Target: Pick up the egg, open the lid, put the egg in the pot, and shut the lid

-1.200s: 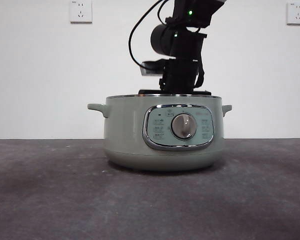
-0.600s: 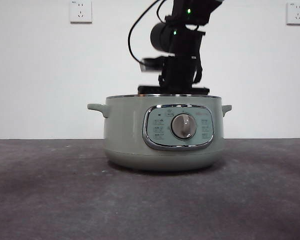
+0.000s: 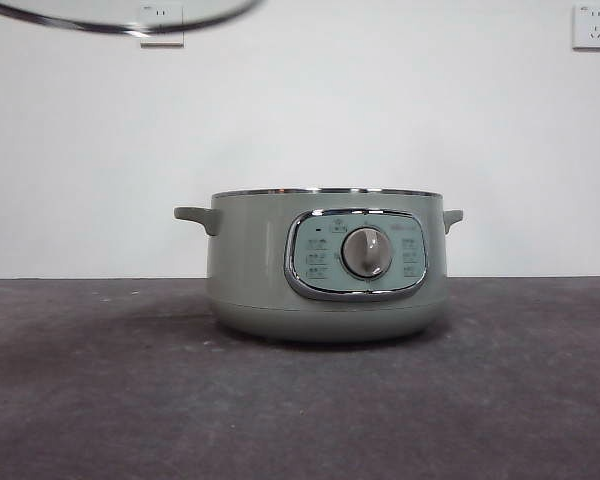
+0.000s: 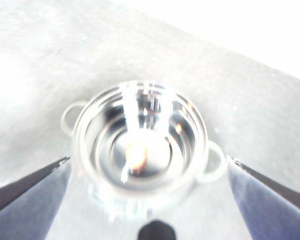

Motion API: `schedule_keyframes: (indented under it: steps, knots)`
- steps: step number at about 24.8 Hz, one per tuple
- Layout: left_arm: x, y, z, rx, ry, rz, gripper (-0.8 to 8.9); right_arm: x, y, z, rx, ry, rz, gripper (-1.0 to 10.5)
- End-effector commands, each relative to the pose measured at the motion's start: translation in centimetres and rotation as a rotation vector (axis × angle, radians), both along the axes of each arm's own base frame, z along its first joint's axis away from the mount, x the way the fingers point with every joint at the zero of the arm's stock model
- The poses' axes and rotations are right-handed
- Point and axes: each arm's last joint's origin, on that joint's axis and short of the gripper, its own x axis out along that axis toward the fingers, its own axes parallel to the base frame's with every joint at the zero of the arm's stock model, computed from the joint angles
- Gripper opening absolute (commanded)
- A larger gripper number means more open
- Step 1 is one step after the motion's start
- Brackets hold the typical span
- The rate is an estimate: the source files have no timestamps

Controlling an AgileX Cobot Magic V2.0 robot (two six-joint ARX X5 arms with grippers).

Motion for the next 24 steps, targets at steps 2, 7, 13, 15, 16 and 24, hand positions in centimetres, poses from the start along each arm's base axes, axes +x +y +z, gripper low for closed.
schedule_keyframes:
  steps: [2,7,13,15,16,24]
  knots:
    - [4.1,-3.0,-1.2,-0.018,-0.059,-0.063,-0.06,-3.4,-2.0,1.3,-0.006,-0.008,0.018,5.3]
    - [8.0,-6.3,-3.1,-0.029,-0.079,-0.104,-0.07,-7.2,-4.1,2.6,0.047,-0.028,0.05,5.3]
    - [11.1,-8.9,-3.4,-0.023,-0.069,-0.128,-0.07,-10.0,-5.7,3.6,0.092,-0.091,0.045,5.3]
    - [12.2,-9.5,-3.4,-0.024,-0.07,-0.128,-0.07,-10.7,-6.2,3.8,0.102,-0.104,0.044,5.3]
    - [12.6,-9.7,-3.4,-0.024,-0.071,-0.128,-0.07,-11.0,-6.3,3.9,0.108,-0.109,0.042,5.3]
    - [15.5,-11.3,-4.6,-0.013,-0.049,-0.128,-0.07,-13.1,-7.6,2.8,0.121,-0.097,0.03,5.3]
